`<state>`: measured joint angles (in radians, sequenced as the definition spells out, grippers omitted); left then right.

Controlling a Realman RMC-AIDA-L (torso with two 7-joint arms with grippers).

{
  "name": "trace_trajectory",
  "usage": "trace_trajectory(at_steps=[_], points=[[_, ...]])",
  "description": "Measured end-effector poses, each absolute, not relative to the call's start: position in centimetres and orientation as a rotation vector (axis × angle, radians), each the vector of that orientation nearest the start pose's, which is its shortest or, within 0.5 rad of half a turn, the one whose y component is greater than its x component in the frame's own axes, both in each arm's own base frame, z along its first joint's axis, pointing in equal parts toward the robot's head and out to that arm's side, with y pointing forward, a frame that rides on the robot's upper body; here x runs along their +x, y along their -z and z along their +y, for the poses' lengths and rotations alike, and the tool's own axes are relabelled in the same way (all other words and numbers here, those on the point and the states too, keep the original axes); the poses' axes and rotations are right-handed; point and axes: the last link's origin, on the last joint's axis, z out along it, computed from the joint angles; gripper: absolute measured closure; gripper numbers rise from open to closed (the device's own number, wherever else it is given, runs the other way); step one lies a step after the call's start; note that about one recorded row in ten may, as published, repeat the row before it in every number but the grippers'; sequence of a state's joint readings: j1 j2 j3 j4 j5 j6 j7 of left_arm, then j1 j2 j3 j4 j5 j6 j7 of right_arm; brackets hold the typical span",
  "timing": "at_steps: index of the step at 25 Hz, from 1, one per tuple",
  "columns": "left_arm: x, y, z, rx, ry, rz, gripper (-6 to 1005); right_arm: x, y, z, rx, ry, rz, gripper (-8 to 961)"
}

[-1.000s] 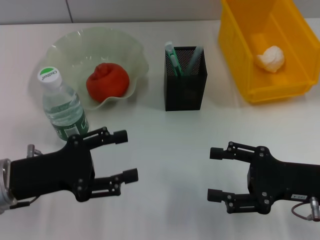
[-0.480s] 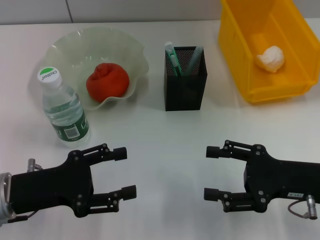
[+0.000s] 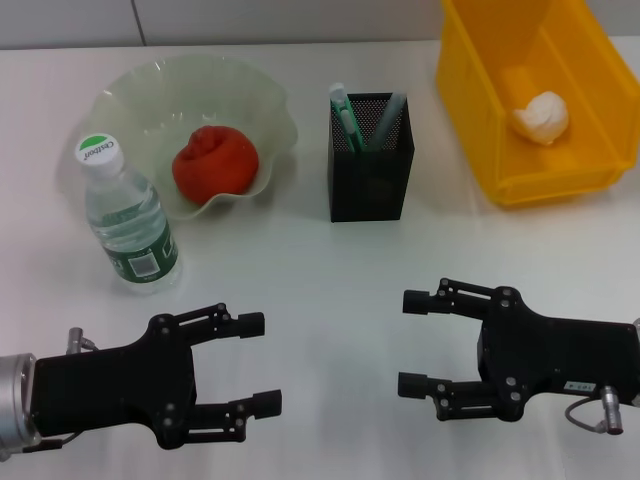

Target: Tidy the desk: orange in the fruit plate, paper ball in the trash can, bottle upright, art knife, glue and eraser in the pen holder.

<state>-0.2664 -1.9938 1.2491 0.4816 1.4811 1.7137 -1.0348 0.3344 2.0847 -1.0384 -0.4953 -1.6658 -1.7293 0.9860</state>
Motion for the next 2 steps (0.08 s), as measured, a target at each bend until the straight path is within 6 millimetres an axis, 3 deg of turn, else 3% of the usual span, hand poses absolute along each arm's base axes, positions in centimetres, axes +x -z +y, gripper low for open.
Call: trace_trajectory(at_steps=[2], points=[[-29.02,2.52,22.34,-2.856,1.01,-0.47,172,26.77,4.17,23.95,-2.839,-1.043,0.342,122]])
